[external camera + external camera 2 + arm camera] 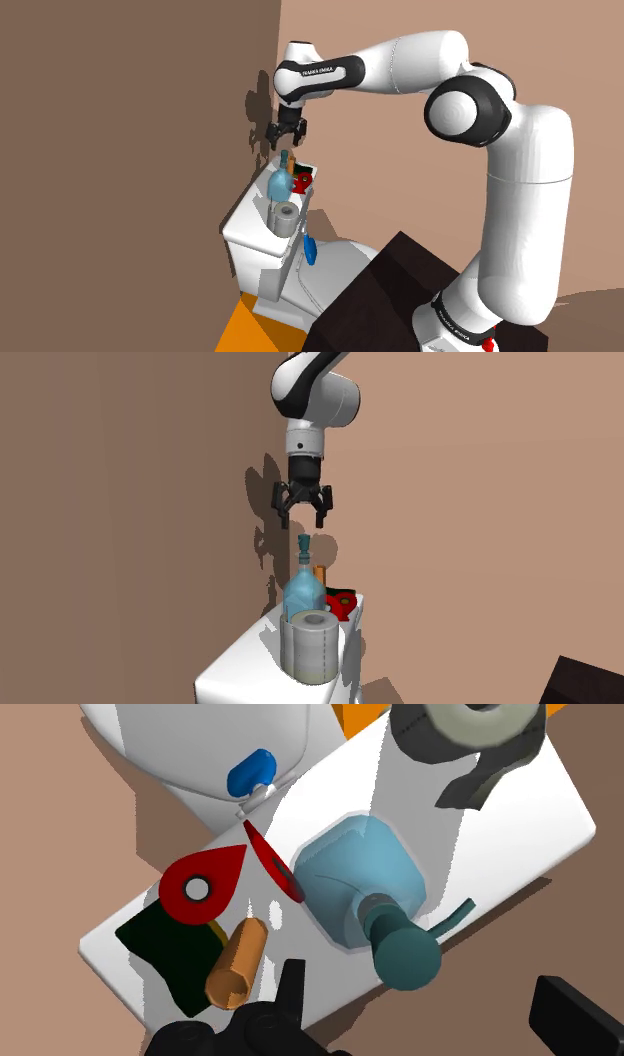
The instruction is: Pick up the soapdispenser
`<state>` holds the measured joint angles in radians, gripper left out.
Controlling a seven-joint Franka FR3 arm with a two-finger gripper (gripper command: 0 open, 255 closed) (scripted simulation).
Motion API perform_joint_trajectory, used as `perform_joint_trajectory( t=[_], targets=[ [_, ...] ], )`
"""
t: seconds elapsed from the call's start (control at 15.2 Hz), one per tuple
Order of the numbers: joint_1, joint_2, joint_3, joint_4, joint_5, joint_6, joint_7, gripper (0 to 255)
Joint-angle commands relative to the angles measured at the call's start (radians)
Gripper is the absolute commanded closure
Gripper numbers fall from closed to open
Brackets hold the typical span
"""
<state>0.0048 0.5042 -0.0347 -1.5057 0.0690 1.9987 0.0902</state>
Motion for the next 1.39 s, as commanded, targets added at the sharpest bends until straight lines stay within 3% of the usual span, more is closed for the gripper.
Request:
perform_joint_trajectory(
  t=[0.0,0.46,0.53,1.32],
  targets=[
    [-0.001,0.023,0.001,0.007,0.003,0.015,-0.001,0],
    [-0.001,0.051,0.002,-0.026,0.005,0.075,-0.005,0],
    [-0.002,0.049,0.002,-0.027,0.005,0.075,-0.006,255],
    [-0.001,0.035,0.002,-0.01,0.004,0.043,-0.003,255]
  ],
)
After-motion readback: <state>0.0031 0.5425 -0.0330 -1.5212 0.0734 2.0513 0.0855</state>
